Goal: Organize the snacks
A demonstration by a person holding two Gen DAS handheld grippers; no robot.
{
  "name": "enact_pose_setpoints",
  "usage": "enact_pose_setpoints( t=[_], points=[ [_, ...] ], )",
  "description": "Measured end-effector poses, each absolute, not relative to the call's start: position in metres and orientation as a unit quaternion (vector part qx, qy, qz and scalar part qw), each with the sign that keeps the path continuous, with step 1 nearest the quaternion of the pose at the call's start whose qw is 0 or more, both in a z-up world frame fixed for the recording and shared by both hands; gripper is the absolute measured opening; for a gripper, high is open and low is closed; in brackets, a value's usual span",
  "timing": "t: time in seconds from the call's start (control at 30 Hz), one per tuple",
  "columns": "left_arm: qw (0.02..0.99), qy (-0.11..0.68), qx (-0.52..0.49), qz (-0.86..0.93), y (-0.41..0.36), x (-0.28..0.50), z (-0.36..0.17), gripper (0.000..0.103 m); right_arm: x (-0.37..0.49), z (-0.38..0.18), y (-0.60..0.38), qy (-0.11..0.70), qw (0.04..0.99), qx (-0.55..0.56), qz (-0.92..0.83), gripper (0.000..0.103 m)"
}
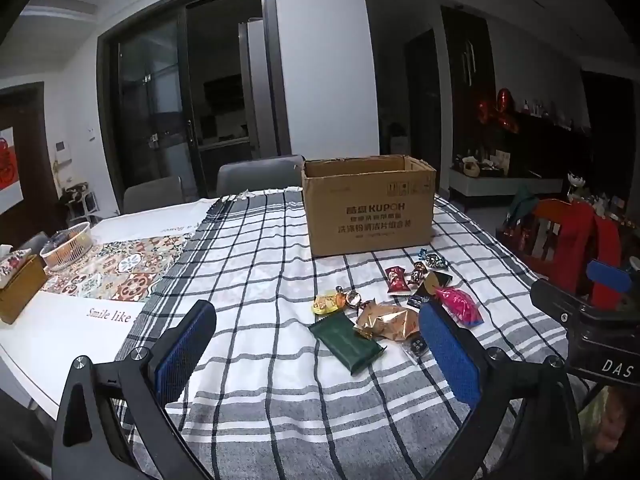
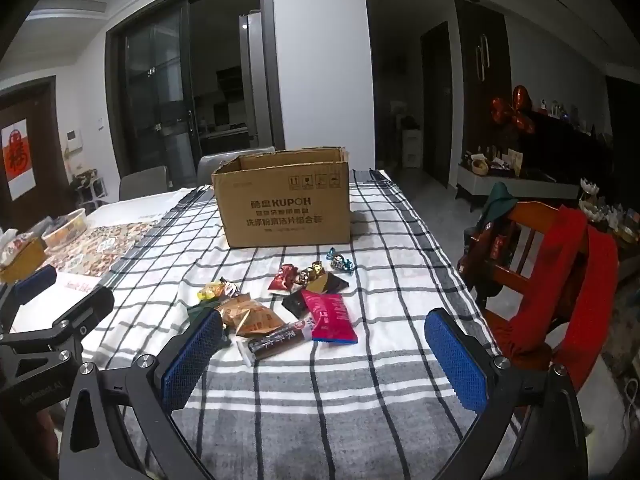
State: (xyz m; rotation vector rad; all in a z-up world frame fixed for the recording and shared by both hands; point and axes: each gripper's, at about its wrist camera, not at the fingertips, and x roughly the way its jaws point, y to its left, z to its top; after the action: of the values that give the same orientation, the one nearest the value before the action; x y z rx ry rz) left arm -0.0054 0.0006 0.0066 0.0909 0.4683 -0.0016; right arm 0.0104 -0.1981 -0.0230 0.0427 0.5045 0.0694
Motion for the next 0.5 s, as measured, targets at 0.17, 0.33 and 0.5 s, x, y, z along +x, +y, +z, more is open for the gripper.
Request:
enact_pose_setpoints(
  t=[0.17,0.33,0.5],
  points=[
    [0.972,0.231,0.046,-0.001,0.0000,-0.0053,0.0090,0.103,0.0103,-0.0220,-0.1982,0.249,0.968,0.021,0.034,0.102],
    [0.972,0.230,0.045,-0.002,0.0000,-0.0052,0.0095,0.103,0.0103,-0.0223,-0.1983,0.249,0.968,0.021,0.035,0.102],
    [0.972,0.230,0.045,-0.002,-0.0004,-0.0051,0.0097,0.103,0.0100,-0.0223,-0.1986,0.249,0.968,0.021,0.035,0.102]
  ],
)
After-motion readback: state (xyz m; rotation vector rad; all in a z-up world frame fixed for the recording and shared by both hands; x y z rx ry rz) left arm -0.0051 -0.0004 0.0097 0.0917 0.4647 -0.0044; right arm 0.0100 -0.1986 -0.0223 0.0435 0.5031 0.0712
